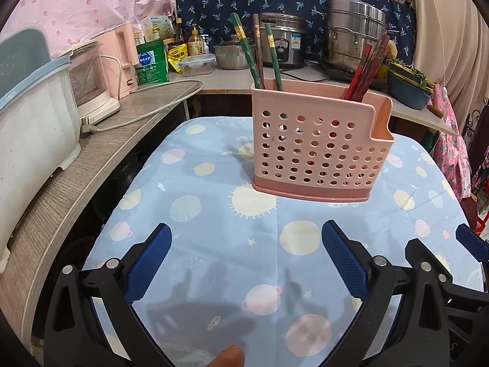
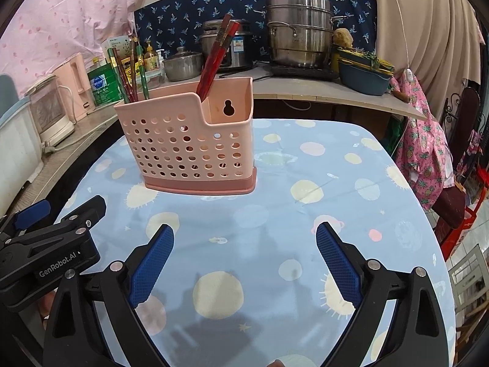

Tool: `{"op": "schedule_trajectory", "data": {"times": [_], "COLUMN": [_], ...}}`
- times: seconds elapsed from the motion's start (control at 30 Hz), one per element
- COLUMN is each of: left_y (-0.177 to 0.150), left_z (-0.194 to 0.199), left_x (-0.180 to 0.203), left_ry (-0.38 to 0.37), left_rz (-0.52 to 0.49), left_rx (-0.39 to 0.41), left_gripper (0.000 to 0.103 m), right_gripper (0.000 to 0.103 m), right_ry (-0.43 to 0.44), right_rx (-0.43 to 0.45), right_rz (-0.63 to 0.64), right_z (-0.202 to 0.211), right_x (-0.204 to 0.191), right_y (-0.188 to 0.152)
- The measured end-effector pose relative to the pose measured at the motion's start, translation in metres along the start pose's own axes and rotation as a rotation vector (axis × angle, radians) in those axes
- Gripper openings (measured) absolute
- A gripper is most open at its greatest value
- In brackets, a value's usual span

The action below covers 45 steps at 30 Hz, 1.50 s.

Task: Organize utensils

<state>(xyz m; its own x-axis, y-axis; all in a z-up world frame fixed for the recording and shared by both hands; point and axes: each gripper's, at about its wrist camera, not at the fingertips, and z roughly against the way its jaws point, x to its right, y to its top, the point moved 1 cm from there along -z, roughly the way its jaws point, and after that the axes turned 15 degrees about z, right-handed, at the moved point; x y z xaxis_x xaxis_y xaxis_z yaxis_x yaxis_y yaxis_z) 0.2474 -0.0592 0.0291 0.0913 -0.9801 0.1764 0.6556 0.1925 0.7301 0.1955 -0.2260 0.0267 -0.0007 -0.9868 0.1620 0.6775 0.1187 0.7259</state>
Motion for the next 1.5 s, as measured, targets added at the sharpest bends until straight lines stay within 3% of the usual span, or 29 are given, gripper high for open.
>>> {"op": "schedule_trajectory", "data": {"times": [1.5], "left_y": [0.013], "left_z": [0.019], "left_x": [0.006], "left_ry": [0.005], "left_rz": [-0.003], "left_rx": [0.074], "left_gripper": [0.094], "right_gripper": [0.091], "right_ry": [-0.025], "right_rx": [0.040], "right_rz": [0.005], "right_z": [0.014], "right_x": [0.003], "right_y": [0.017]}}
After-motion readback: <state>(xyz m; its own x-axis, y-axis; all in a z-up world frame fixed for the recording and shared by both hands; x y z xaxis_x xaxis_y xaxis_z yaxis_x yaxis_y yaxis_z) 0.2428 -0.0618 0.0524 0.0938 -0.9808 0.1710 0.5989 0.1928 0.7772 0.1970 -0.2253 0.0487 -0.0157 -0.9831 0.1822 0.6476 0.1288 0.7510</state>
